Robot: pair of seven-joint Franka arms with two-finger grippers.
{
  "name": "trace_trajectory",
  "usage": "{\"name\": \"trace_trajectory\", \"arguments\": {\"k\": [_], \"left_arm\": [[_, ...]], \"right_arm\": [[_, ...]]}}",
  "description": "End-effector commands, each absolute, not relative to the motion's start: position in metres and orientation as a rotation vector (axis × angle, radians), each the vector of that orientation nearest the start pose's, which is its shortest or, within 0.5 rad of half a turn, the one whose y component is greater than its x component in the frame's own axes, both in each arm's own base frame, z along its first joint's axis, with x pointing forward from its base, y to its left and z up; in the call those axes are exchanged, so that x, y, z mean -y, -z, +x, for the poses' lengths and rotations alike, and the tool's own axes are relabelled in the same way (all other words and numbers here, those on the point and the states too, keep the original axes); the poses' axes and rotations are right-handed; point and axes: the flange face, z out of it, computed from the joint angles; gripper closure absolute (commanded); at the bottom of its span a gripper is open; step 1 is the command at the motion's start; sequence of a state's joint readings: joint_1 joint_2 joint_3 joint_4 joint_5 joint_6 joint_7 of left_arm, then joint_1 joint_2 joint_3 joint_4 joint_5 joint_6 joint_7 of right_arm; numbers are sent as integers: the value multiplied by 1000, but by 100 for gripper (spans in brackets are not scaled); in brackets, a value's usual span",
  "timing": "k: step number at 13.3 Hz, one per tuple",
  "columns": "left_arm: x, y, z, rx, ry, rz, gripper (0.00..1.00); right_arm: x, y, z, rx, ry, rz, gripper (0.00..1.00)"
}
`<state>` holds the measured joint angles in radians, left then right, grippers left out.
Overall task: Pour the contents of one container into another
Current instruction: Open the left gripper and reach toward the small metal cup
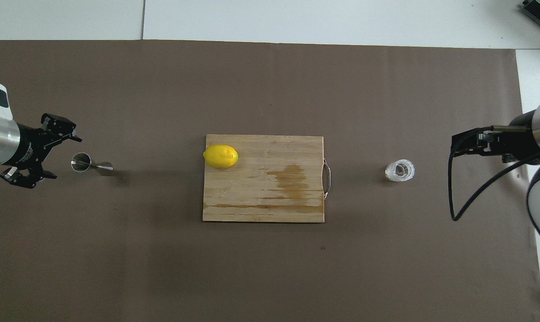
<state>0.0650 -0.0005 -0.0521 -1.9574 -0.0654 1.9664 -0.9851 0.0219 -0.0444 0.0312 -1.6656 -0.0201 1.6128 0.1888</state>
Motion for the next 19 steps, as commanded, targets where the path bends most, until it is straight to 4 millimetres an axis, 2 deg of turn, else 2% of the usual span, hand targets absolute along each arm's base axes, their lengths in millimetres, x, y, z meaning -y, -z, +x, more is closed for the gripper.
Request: {"name": "trace_trajectory", "arguments": {"k": [1,2,4,6,8,10,18,19], "left_arm": [[-22,-441,561,1791,-56,-2701,0],[-32,-433,557,1878,-90,-2684,0],[-36,-425,556,1956,-112,-2677,0],[-37,-412,552,1987,-139,-2664,0],[-38,-392,556,2018,-191,-2646,0],[-38,-380,559,2021,-204,-2638,0],[-37,-374,561,2022,-160,-2652,0],[-38,-374,560,2023,-157,-2653,7]], "right_arm": [[-27,-606,542,-205,-12,-3147,0],[-27,-606,542,-202,-12,-3147,0],[-27,-607,542,-205,-8,-3147,0],[-27,-606,542,-205,-10,-3145,0],[-27,-607,542,-205,-8,-3145,0],[-27,-604,542,-205,-17,-3146,0],[-26,-604,541,-205,-15,-3144,0],[-26,-603,541,-202,-18,-3144,0]]}}
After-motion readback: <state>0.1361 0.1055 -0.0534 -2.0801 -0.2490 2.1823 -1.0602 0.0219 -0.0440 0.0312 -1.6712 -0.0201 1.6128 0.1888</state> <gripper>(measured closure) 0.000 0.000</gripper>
